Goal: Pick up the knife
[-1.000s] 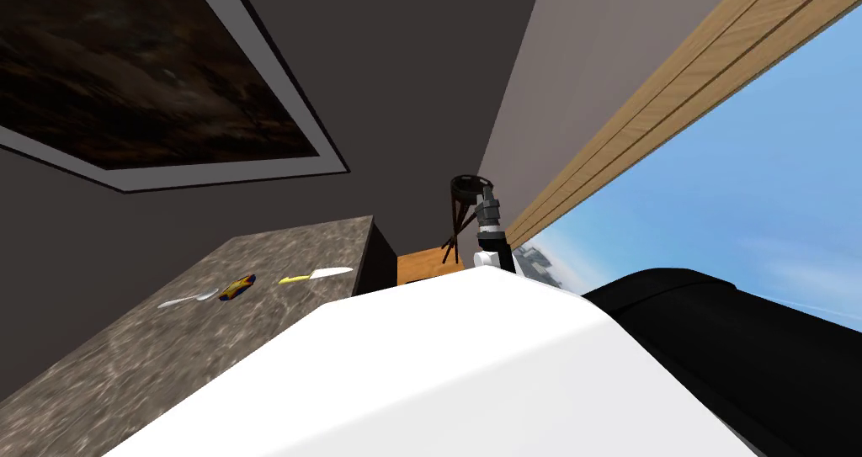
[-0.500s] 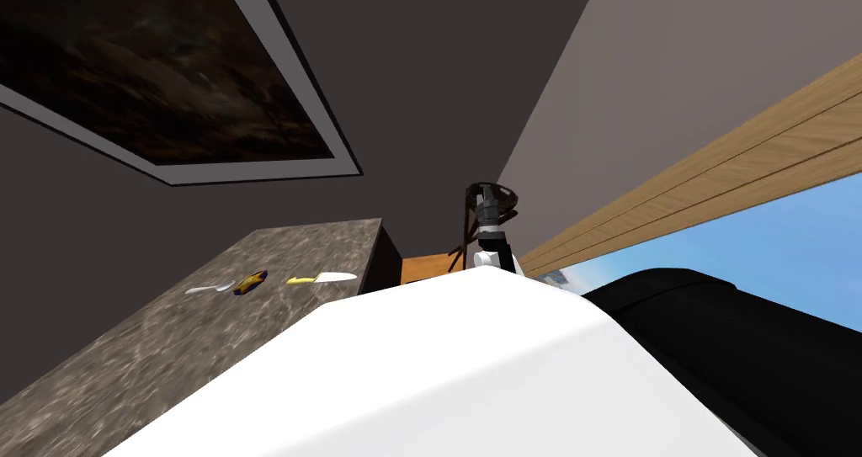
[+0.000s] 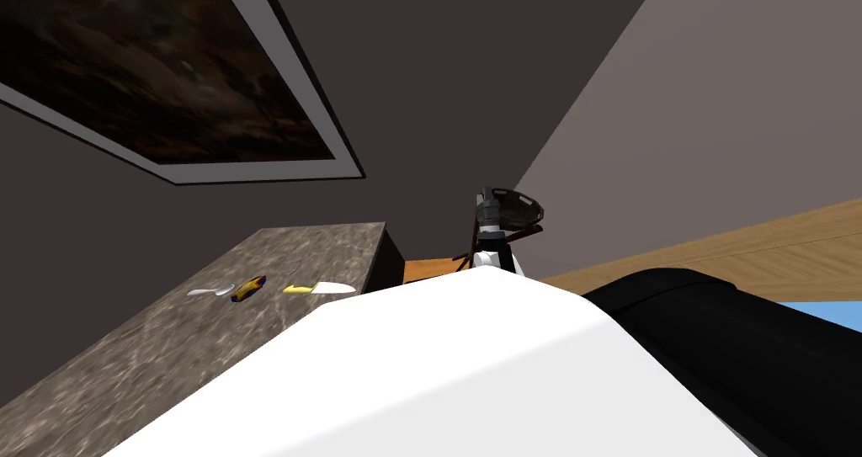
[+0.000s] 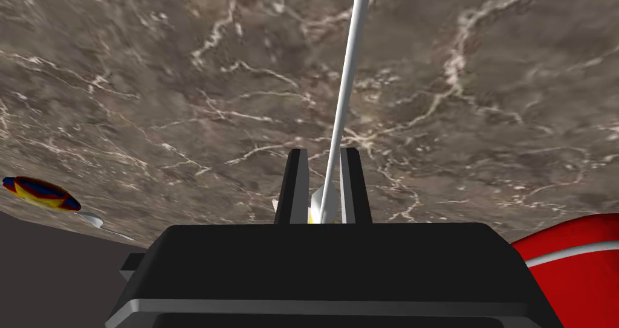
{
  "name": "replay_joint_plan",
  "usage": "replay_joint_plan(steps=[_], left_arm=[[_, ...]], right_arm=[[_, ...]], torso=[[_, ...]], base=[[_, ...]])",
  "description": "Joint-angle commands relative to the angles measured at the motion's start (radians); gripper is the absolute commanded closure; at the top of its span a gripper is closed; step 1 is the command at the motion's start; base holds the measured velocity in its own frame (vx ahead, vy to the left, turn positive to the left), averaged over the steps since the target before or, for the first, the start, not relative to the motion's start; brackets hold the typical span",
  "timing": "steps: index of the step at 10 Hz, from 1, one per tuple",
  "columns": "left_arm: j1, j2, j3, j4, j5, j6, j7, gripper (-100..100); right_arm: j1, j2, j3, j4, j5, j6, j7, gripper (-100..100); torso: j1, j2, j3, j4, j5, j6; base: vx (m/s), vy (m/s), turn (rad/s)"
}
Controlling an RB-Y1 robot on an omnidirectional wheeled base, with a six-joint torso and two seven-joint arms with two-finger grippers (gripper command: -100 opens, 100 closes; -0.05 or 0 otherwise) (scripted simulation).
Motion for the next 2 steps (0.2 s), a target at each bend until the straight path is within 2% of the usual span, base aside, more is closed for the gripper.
replay_joint_plan(steps=[1, 2], left_arm=[[0.0, 0.0, 0.0, 0.0, 0.0, 0.0, 0.0, 100], [0.002, 0.0, 0.0, 0.0, 0.0, -0.005, 0.0, 0]], right_arm=[[0.0, 0.0, 0.0, 0.0, 0.0, 0.0, 0.0, 0], [0.0, 0.0, 0.0, 0.0, 0.0, 0.0, 0.0, 0]], torso=[[0.0, 0.0, 0.0, 0.0, 0.0, 0.0], [0.0, 0.002, 0.002, 0.001, 0.0, 0.0]], base=[[0.0, 0.0, 0.0], [0.0, 0.0, 0.0]])
